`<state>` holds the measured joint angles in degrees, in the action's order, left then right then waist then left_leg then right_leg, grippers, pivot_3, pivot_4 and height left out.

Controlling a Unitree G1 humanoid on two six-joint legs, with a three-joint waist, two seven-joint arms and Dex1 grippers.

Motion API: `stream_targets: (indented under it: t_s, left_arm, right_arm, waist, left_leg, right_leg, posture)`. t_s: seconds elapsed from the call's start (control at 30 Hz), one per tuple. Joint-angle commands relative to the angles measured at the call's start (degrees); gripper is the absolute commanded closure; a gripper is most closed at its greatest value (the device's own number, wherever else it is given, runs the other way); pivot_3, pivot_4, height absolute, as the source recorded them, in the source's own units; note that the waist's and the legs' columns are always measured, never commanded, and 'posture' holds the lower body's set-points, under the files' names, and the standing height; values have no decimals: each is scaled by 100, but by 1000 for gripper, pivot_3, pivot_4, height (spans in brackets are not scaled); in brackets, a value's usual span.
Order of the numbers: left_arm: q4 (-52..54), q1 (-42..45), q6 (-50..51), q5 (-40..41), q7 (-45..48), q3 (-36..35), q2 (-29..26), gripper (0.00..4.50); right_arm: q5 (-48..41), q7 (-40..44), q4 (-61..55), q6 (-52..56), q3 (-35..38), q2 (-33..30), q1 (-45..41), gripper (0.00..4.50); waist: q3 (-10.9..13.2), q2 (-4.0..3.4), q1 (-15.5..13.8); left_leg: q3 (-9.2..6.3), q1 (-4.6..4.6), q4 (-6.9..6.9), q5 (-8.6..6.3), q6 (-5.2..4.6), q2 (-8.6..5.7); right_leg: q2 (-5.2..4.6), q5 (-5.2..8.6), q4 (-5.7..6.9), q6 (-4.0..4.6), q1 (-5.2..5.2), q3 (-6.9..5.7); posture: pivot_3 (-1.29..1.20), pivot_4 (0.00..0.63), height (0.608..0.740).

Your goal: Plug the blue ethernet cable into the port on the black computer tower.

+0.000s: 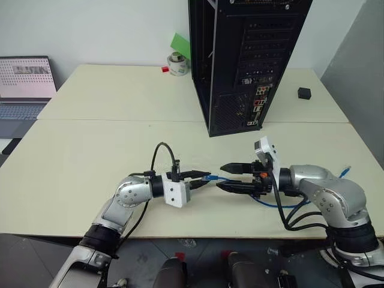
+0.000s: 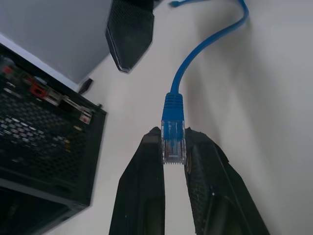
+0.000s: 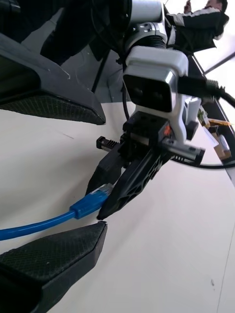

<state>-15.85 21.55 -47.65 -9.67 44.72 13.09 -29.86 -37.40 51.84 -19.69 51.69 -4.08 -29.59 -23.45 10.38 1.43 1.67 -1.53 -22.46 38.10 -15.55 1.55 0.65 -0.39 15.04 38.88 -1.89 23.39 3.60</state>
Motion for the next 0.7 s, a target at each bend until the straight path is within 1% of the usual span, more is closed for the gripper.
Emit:
stream_targets:
  t_s: [0.03,0.23,0.53,0.6,0.63,0.7]
  left_arm:
    - [-135,126,-851,-365,-491,-48,-41,4202]
    - [-393,246,-1276,-659,-887,-24,-120,4202]
    - [-542,364,-1430,-847,-1210,36,-195,4202]
    - [-535,360,-1441,-865,-1260,41,-209,4202]
    - [-530,359,-1437,-874,-1278,48,-214,4202]
    - [-523,358,-1423,-897,-1298,72,-230,4202]
  right_arm:
    - [-82,-177,-3,-35,11,135,-23,1165]
    - [-90,-253,137,-23,-110,310,-120,1165]
    - [-27,-212,282,-109,-223,362,-156,1165]
    - [-35,-249,316,-104,-213,401,-175,1534]
    - [-39,-260,329,-104,-207,413,-181,1625]
    - [-27,-274,345,-112,-207,426,-191,2162]
  waist:
    - [0,0,0]
    - [0,0,4]
    - [0,0,8]
    - [0,0,8]
    - [0,0,8]
    - [0,0,8]
  left_leg:
    - [0,0,0,0,0,0]
    - [-1,0,0,0,0,1]
    - [-2,-1,0,0,0,1]
    - [-1,-1,0,0,0,1]
    - [-2,-1,0,0,0,1]
    - [-2,-1,0,0,0,1]
  right_leg:
    - [0,0,0,0,0,0]
    - [1,0,2,0,1,-3]
    - [2,0,2,-1,1,-6]
    - [2,0,2,-1,1,-6]
    - [2,0,2,-1,1,-6]
    - [2,0,2,-1,1,-6]
  posture:
    - [0,150,740]
    - [0,150,740]
    - [0,150,740]
    - [0,150,740]
    - [0,150,740]
    - [0,150,740]
